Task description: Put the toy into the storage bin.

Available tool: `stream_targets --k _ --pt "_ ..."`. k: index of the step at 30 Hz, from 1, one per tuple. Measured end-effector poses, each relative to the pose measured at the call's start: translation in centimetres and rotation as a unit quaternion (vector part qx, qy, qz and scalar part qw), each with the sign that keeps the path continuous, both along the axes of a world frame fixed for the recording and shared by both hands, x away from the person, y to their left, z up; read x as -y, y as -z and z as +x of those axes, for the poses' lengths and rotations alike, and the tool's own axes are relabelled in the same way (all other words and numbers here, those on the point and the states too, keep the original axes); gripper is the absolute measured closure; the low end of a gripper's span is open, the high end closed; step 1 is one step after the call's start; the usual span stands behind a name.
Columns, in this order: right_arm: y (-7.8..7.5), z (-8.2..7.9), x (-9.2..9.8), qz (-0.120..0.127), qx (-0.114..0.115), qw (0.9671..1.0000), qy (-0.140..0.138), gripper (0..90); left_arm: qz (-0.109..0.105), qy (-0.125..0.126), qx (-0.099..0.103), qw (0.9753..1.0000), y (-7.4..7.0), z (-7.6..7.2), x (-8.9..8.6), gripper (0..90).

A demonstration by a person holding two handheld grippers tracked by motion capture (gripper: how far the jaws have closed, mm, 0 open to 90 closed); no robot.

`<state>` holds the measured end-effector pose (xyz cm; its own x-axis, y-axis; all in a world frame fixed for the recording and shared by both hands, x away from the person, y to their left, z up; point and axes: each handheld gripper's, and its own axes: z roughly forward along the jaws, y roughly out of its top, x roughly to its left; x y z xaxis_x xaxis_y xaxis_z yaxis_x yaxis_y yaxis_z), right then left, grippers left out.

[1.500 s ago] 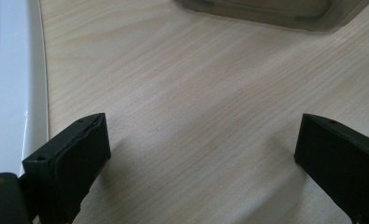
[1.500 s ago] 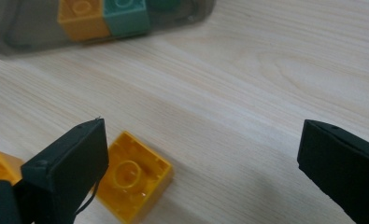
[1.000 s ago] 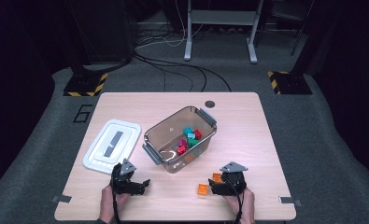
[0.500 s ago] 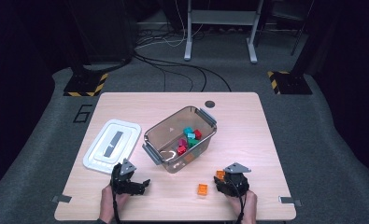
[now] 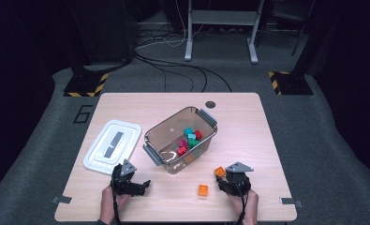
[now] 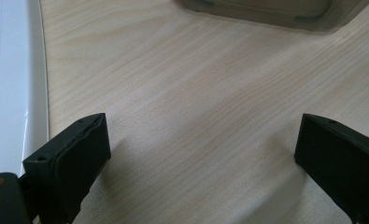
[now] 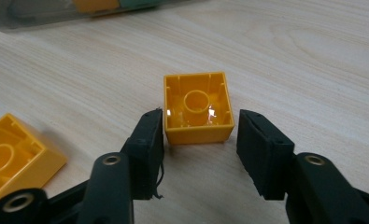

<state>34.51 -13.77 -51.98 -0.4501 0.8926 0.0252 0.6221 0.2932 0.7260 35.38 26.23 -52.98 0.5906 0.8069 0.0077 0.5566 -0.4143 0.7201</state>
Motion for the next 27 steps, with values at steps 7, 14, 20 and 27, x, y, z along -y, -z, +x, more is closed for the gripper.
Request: stream_targets --k 7,14,20,27 --pt "-0.1 0.2 -0.2 0.002 0.011 0.9999 -0.011 58.3 0.000 0.000 0.000 1.0000 0.0 0.0 0.0 3.2" --pt "-0.7 0.3 -0.2 0.003 0.026 0.9996 -0.009 58.4 0.000 0.000 0.000 1.0000 0.0 0.0 0.0 3.3" --pt "-1.6 0.7 -0.2 0.006 0.038 0.9992 -0.007 58.4 0.000 0.000 0.000 1.0000 0.0 0.0 0.0 3.2" --pt "-3.0 1.1 -0.4 0.005 0.057 0.9983 -0.008 58.4 -0.001 0.000 0.000 1.0000 0.0 0.0 0.0 3.2"
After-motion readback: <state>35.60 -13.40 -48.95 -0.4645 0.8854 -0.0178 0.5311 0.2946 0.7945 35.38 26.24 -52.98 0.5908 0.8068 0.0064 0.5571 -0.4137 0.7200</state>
